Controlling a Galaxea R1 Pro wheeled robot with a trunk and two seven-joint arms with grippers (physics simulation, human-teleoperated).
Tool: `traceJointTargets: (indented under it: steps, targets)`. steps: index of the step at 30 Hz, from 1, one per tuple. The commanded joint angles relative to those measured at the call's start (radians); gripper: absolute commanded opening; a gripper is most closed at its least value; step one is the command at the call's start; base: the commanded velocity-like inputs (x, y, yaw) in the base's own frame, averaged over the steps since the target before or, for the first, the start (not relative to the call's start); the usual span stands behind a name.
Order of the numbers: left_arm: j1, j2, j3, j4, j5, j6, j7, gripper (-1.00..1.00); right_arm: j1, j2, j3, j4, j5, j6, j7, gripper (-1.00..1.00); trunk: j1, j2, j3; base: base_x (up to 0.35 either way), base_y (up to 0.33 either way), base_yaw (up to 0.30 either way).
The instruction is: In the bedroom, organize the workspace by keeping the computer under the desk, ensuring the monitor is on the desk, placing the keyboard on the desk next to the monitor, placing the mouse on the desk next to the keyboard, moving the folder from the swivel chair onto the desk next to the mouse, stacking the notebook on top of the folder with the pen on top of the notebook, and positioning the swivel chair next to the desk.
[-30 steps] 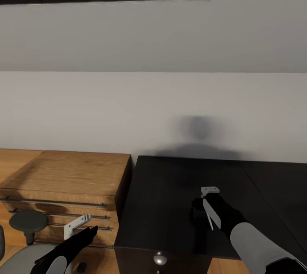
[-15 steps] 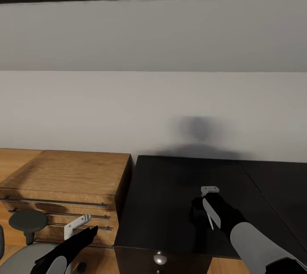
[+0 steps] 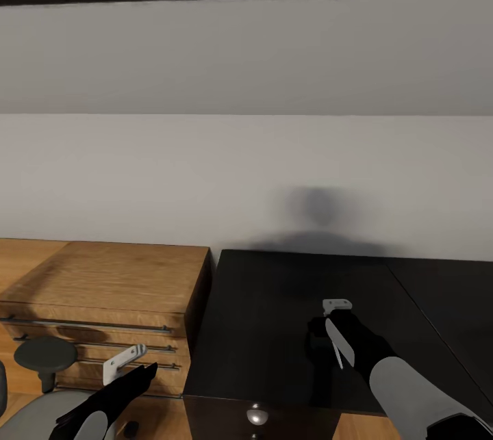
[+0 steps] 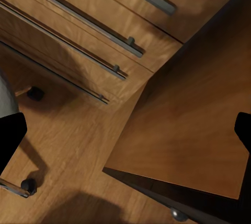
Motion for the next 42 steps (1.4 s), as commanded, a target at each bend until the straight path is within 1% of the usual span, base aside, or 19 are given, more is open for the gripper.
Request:
traceJointTargets:
  steps: [1,9,10,42]
  targets:
    - [-0.001,0.001,-0.002,-0.002,0.010,0.000,0.010,1.00,0.000,-0.002,0.009,0.005,-0.005,0.006,-0.009,1.00,0.000,-0.001,-0.001,0.000,0.000,0.000]
    - [-0.001,0.001,-0.002,-0.002,0.010,0.000,0.010,1.00,0.000,-0.002,0.009,0.005,-0.005,0.006,-0.009,1.00,0.000,-0.001,-0.001,0.000,0.000,0.000]
    - [-0.001,0.001,-0.002,-0.002,0.010,0.000,0.010,1.00,0.000,-0.002,0.009,0.005,-0.005,0.006,-0.009,-1.00,0.000,-0.001,-0.001,0.000,0.000,0.000]
    - [-0.001,0.001,-0.002,-0.002,0.010,0.000,0.009,1.00,0.000,-0.002,0.012,0.004,-0.005,0.006,-0.009,-1.00,0.000,-0.001,-0.001,0.000,0.000,0.000]
